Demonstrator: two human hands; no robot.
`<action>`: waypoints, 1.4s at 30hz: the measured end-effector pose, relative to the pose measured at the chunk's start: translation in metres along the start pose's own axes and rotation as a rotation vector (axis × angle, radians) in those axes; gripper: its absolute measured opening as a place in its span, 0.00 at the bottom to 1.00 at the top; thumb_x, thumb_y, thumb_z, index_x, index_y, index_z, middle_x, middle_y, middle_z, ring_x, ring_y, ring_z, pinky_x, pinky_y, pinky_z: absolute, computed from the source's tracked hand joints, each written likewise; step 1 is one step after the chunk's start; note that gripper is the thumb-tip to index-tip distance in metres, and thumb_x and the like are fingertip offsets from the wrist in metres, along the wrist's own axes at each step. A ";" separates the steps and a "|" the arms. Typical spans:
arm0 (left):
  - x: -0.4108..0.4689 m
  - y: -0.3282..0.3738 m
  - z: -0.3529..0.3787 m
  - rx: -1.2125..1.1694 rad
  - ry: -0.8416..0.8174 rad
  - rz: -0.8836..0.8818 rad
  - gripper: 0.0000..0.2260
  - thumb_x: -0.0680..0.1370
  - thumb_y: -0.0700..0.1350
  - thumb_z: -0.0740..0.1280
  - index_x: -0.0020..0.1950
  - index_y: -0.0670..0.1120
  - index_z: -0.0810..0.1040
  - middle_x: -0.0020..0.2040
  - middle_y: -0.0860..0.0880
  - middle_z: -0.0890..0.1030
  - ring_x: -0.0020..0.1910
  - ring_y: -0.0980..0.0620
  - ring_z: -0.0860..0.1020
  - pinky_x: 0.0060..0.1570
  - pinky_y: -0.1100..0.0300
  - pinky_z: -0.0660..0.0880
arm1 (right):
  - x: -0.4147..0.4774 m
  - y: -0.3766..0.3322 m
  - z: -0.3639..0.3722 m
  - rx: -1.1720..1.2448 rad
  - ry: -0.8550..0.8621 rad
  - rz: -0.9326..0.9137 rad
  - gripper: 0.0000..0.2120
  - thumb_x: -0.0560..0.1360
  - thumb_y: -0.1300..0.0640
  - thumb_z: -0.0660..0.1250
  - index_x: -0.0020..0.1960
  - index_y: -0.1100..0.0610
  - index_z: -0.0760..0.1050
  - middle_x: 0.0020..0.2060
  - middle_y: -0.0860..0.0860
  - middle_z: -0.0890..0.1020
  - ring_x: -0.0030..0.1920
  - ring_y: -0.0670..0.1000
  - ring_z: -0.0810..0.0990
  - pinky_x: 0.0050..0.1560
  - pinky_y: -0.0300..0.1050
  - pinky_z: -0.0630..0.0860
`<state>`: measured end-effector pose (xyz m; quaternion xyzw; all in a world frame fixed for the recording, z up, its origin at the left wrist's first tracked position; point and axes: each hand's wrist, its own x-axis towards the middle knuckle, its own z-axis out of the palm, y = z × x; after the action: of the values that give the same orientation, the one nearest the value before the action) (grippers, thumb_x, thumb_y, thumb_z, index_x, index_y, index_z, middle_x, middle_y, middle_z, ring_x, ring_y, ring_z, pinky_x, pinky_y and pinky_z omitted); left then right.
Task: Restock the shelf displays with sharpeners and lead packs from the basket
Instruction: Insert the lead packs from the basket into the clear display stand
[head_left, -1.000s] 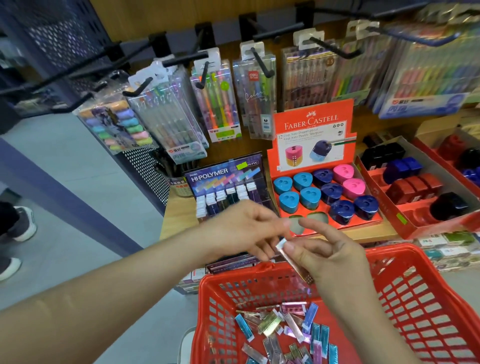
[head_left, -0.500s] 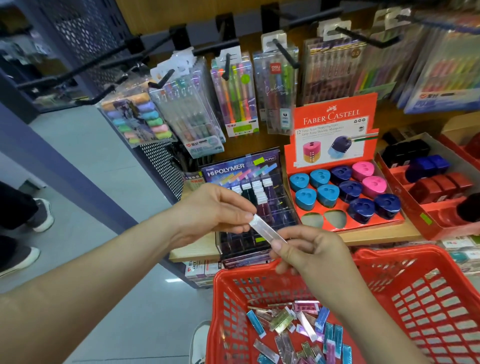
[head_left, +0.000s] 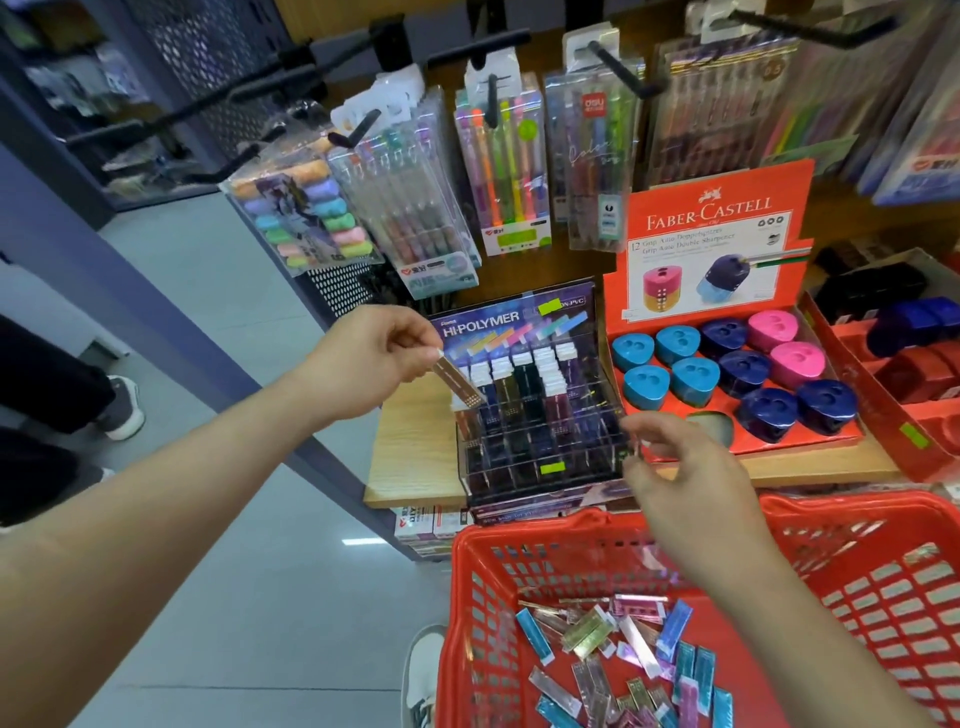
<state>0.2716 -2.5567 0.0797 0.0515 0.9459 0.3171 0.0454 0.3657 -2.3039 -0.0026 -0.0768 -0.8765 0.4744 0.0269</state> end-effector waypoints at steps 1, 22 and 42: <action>-0.001 -0.002 0.002 0.051 -0.008 0.022 0.03 0.76 0.42 0.70 0.44 0.49 0.80 0.38 0.49 0.82 0.38 0.55 0.80 0.42 0.63 0.78 | 0.001 0.001 0.000 -0.034 -0.004 -0.009 0.17 0.75 0.62 0.67 0.62 0.50 0.77 0.53 0.47 0.77 0.52 0.45 0.73 0.51 0.38 0.65; -0.009 -0.023 0.047 0.497 0.000 0.356 0.06 0.75 0.44 0.70 0.52 0.46 0.80 0.41 0.54 0.74 0.40 0.55 0.72 0.44 0.58 0.74 | 0.007 0.020 0.003 -0.064 -0.100 -0.003 0.20 0.75 0.64 0.65 0.65 0.51 0.76 0.54 0.51 0.83 0.50 0.48 0.79 0.48 0.39 0.68; -0.130 -0.011 0.270 0.624 -0.846 0.035 0.11 0.78 0.46 0.61 0.53 0.41 0.79 0.52 0.42 0.81 0.53 0.41 0.79 0.44 0.55 0.73 | -0.045 0.186 -0.022 -0.501 -0.695 0.260 0.19 0.77 0.59 0.66 0.67 0.57 0.73 0.62 0.57 0.79 0.61 0.56 0.78 0.55 0.41 0.68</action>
<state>0.4318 -2.4215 -0.1345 0.2017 0.8933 -0.0273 0.4007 0.4330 -2.1928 -0.1448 -0.0264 -0.9045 0.2444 -0.3486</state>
